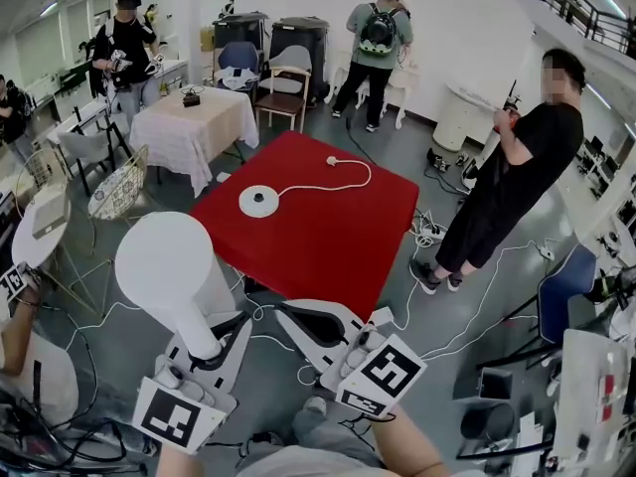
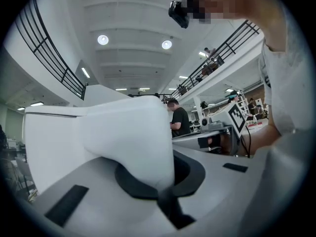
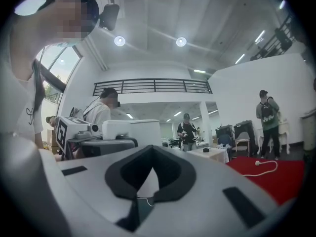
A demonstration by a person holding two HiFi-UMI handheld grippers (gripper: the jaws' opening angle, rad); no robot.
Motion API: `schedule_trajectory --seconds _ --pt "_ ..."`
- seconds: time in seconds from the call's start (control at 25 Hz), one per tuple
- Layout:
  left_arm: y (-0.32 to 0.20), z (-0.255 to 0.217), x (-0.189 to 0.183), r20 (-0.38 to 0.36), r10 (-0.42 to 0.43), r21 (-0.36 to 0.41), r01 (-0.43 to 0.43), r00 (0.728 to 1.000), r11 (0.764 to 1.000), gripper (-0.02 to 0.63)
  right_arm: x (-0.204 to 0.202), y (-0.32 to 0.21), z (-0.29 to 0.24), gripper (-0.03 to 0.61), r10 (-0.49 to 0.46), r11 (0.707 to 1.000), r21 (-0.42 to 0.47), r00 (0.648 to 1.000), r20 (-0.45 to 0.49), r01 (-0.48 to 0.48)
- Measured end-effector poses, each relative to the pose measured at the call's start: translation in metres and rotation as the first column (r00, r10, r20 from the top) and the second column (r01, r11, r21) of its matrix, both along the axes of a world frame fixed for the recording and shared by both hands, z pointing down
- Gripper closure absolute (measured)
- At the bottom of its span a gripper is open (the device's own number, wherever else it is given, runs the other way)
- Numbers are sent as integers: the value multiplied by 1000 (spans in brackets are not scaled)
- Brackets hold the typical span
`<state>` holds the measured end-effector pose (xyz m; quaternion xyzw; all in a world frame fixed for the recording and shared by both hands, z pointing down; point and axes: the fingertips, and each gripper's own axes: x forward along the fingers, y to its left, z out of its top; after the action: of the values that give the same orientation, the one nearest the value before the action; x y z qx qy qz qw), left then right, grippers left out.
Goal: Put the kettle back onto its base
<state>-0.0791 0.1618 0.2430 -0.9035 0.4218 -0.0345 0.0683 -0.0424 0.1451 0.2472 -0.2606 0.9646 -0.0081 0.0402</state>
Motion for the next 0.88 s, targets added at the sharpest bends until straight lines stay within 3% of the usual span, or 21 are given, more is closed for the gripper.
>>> schedule_trajectory --seconds 0.36,0.88 --pt "-57 -2 35 -5 -66 20 66 998 998 606 33 -55 4 571 -72 996 49 994 -82 77" --pt "-126 -7 83 12 -91 54 90 996 994 606 87 -123 -2 572 -107 993 54 993 -40 109"
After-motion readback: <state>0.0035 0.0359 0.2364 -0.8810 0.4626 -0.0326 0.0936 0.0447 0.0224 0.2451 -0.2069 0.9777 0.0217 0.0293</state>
